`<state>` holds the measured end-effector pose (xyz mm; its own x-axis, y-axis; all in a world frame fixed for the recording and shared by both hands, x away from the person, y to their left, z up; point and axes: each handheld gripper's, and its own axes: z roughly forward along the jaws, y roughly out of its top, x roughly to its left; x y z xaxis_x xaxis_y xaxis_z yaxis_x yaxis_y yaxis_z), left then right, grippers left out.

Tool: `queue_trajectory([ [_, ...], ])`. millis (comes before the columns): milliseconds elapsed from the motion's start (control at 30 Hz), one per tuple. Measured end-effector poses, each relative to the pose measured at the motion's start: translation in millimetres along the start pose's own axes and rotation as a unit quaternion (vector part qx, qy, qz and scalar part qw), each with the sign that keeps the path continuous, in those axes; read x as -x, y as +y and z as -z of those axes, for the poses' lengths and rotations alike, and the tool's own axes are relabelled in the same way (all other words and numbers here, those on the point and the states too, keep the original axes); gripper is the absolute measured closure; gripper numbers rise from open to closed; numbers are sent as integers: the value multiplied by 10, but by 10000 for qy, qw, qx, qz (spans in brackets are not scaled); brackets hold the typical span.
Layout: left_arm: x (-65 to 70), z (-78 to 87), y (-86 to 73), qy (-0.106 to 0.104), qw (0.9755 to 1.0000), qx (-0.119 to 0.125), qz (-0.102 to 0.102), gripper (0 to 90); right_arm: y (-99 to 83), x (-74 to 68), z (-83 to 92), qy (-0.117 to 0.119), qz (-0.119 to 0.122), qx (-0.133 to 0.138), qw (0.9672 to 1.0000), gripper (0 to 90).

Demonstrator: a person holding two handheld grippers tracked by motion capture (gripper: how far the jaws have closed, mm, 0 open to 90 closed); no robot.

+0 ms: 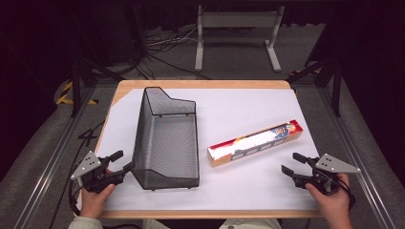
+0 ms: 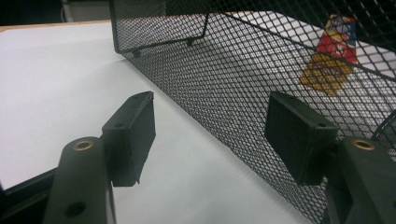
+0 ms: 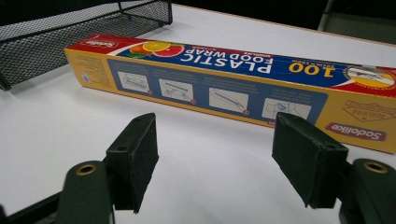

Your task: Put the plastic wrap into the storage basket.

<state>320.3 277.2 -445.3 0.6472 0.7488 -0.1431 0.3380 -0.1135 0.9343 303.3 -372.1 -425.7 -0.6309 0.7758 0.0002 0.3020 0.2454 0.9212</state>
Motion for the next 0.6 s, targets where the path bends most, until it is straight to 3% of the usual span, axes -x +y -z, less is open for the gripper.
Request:
queue_trajectory([
  [333, 15, 30, 3, 135, 9998, -76, 118, 337, 74, -23, -5, 211, 49, 69, 9997, 356],
  [400, 19, 38, 3, 147, 9998, -81, 132, 334, 106, -46, -26, 309, 70, 51, 9995, 359],
  [500, 21, 49, 4, 161, 9997, -80, 162, 332, 186, -103, -85, 449, 287, -155, 9985, 447],
  [600, 26, 56, 3, 195, 9996, -82, 198, 331, 285, -175, -175, 728, 323, -218, 9966, 467],
])
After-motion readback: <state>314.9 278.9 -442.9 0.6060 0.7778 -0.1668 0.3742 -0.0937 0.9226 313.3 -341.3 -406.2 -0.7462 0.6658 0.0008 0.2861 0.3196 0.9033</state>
